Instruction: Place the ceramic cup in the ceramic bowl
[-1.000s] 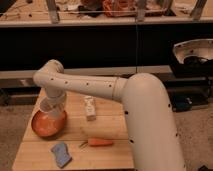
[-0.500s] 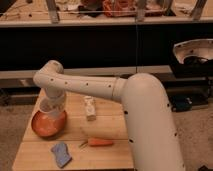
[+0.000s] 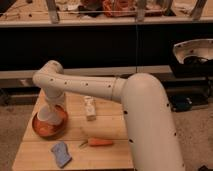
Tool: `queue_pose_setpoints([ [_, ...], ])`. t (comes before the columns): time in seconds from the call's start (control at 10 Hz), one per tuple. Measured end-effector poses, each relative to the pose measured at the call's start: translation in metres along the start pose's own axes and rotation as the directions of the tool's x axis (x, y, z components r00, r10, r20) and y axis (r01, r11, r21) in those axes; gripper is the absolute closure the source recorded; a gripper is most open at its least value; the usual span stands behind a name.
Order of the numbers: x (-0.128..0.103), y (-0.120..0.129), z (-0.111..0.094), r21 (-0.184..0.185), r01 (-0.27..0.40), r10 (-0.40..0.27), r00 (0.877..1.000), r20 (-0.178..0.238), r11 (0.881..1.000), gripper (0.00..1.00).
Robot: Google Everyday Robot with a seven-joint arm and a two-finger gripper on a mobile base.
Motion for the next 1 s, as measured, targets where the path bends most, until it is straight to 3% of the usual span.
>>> queue_pose_setpoints([
  [1.0, -0.001, -0.007, -0.0075, 0.008, 0.003, -0.003, 1.0, -0.013, 1.0, 0.2],
])
